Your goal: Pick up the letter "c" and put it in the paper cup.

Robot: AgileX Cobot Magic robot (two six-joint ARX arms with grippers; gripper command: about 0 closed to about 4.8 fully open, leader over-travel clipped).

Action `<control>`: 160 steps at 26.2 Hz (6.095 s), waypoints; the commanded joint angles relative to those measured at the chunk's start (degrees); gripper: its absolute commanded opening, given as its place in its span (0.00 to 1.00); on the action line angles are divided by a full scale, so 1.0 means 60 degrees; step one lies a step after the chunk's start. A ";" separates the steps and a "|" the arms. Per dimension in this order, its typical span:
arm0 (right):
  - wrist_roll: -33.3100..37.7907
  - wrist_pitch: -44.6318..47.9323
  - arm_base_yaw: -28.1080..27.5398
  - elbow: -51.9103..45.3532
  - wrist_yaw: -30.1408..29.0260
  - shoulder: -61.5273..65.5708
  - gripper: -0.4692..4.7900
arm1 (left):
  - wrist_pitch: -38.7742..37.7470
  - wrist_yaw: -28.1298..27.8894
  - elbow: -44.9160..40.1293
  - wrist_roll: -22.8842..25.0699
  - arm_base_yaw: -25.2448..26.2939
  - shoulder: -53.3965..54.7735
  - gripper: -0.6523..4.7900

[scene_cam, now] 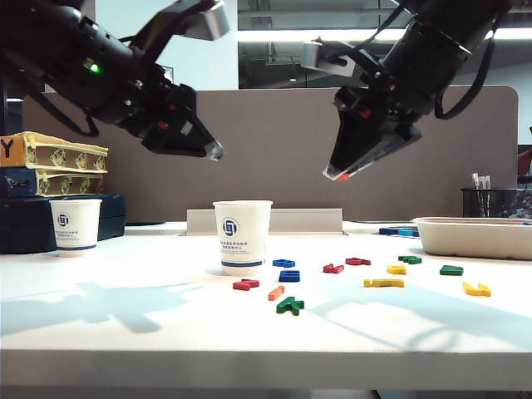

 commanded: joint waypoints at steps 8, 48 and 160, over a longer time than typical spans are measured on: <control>0.0124 0.0390 0.0004 0.0408 -0.0324 -0.0040 0.29 | 0.0208 0.0208 0.0062 -0.0572 0.0452 -0.0277 0.29; 0.1093 0.1756 0.0696 0.2200 -0.1249 0.2131 0.29 | 0.0801 0.0423 0.0058 -0.2273 0.1643 -0.0277 0.29; 0.1508 -0.1869 0.0769 0.3238 0.0073 -0.0142 0.12 | -0.4728 -0.0251 0.0058 -0.1741 0.1705 -0.6222 0.28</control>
